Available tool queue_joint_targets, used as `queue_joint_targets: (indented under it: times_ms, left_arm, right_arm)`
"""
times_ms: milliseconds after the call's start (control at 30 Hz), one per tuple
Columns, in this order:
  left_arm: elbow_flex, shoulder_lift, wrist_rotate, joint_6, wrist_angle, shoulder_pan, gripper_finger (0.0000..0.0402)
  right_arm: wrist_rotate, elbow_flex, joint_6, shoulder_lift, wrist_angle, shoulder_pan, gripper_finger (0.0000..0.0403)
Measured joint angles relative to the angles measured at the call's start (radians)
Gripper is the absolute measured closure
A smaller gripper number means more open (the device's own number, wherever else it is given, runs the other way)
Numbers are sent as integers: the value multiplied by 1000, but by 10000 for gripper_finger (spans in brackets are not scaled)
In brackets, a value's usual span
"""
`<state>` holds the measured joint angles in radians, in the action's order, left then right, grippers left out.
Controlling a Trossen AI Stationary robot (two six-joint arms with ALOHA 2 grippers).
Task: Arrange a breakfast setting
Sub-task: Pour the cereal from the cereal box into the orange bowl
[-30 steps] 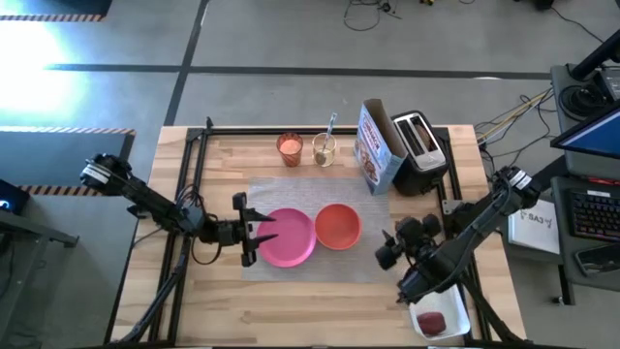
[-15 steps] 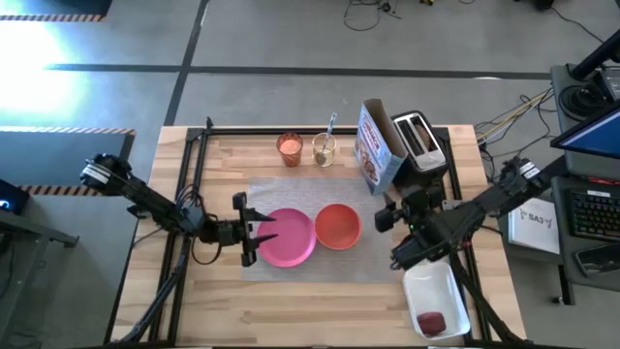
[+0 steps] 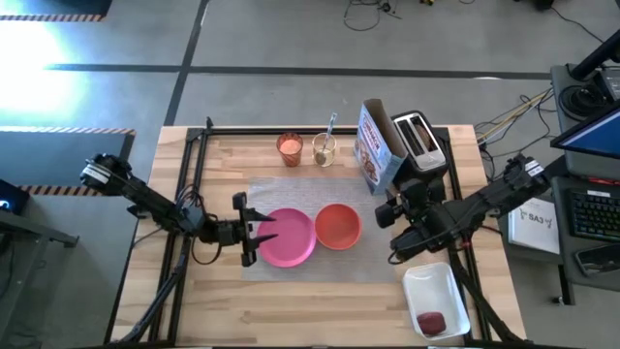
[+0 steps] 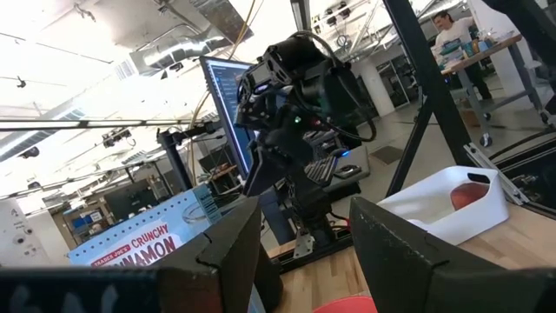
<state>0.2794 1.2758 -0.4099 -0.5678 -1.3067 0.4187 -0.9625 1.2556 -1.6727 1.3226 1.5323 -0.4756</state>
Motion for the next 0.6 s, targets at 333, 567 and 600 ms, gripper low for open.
queue_joint_targets:
  times_ms: [333, 567, 600]
  left_arm:
    - [0, 0, 0, 0, 25, -1, 239]
    - [0, 0, 0, 0, 24, -3, 239]
    - [0, 0, 0, 0, 24, -3, 239]
  right_arm:
    - [58, 0, 83, -75, 0, 108, 197]
    - [80, 0, 165, -103, -2, 165, 200]
    - [79, 0, 165, -102, -4, 168, 205]
